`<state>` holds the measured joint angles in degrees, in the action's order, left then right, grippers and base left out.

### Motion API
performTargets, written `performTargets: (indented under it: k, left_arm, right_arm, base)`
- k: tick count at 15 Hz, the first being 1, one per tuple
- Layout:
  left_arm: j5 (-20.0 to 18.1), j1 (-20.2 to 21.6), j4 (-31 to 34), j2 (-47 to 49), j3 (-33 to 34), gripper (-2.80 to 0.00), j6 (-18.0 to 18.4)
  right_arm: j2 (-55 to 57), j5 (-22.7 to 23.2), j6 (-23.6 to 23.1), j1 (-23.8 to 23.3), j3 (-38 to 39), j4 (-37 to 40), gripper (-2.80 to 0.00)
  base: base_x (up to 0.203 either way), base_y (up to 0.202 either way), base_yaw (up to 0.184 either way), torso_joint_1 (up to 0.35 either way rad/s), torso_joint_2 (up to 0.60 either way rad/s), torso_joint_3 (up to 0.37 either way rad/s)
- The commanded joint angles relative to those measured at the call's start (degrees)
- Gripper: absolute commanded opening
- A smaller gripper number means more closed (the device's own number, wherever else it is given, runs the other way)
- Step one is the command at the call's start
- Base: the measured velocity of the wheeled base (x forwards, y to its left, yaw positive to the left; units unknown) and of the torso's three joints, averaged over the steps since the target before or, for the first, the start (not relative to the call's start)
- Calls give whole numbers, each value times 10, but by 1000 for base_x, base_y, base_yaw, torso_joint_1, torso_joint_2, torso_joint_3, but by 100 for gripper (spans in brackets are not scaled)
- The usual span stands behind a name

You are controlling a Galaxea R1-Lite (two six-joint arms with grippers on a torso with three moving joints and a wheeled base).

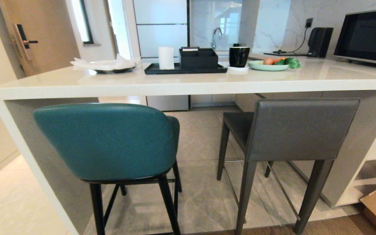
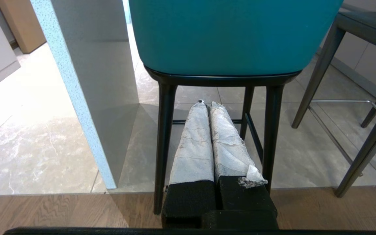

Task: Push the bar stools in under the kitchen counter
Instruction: Pull the blue chair out from under the dining table

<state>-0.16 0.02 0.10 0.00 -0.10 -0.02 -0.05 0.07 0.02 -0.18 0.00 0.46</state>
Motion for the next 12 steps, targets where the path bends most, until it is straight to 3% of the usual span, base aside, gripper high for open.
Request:
performTargets:
  k: [1, 12]
  left_arm:
    - [0, 1, 0, -1, 0, -280, 0]
    - [0, 1, 0, -1, 0, -280, 0]
  right_arm:
    - [0, 0, 1, 0, 0, 0, -280]
    - [0, -1, 1, -1, 0, 0, -280]
  base:
    - [0, 0, 0, 0, 0, 0]
    - [0, 0, 0, 0, 0, 0]
